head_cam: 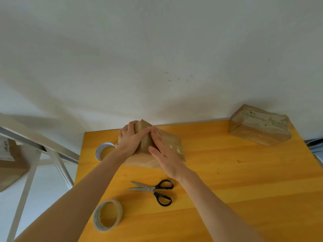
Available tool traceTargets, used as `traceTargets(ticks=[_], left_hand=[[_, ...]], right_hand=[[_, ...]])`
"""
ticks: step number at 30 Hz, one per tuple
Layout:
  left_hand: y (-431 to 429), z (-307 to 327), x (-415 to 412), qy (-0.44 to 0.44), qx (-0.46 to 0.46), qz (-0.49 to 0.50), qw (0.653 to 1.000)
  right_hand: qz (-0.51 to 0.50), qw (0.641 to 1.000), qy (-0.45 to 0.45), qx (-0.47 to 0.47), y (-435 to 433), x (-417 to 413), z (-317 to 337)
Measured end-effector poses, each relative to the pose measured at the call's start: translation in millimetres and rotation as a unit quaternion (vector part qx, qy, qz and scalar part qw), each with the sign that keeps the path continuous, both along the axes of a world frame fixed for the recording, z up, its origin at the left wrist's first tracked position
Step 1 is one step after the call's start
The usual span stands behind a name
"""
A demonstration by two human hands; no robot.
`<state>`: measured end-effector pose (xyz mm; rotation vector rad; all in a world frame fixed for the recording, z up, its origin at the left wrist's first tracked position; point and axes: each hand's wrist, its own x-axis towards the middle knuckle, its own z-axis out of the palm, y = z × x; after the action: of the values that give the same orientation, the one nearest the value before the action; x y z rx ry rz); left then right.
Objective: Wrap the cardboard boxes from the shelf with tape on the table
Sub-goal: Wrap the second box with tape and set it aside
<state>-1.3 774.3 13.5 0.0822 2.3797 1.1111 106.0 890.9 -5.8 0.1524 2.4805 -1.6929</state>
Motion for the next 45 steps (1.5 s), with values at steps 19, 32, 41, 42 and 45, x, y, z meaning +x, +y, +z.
traceTargets(ticks=[19,32,41,42,45], left_hand=[[-2.1,-23.2,-20.6,-0.074,0.191,-0.030,0.978],[16.1,-56.8,-3.1,0.034,0.082,-0.065,0.994],[-24.9,-81.6,31.9,0.404,-0.214,-0.406,0.792],[-25.7,-84.9,33.0,0.403,-0.220,-0.413,0.787],[-21.0,-88.7,37.1,0.404,-0.227,-0.426,0.777]], right_hand=[[-0.250,0.967,-0.048,0.005,45.8,11.4,-61.3],[-0.225,0.964,-0.007,0.142,75.6,24.0,-54.1],[0.072,0.874,0.081,0.474,44.2,34.0,-59.6],[0.075,0.876,0.077,0.471,45.4,34.9,-58.6],[0.082,0.874,0.076,0.473,51.4,40.0,-49.6]])
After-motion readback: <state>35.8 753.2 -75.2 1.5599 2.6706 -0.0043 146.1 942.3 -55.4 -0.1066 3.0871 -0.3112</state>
